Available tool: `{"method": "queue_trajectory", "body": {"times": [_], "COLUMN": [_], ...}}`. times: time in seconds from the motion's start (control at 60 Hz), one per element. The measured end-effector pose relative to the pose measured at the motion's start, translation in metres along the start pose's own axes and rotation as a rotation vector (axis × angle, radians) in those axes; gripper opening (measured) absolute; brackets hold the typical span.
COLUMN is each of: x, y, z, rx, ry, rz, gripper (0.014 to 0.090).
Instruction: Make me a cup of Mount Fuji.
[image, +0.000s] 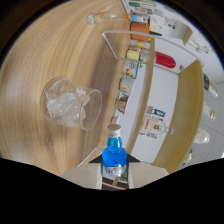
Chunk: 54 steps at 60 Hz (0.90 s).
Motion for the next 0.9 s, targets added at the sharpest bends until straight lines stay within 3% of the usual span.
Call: {"method": "queue_trajectory", "body": {"times": [0.3,0.5,0.633,0.717,0.9], "x": [0.009,0.055,0.075,0.067,-0.008], "y": [0.000,-0.003,0.027,0.057,0.117], "z": [-0.009,-0.035,-0.045,-0.045,-0.024], "rx": [-0.005,0.117,0.192,0.187,0.076], "ry": [-0.015,-0.055,-0.080,-0.097,-0.161], "rz": [0.136,0.815,1.282,1.495,1.727], "gripper": [0.0350,0.0352,0.0353,0.0353,0.0352]}}
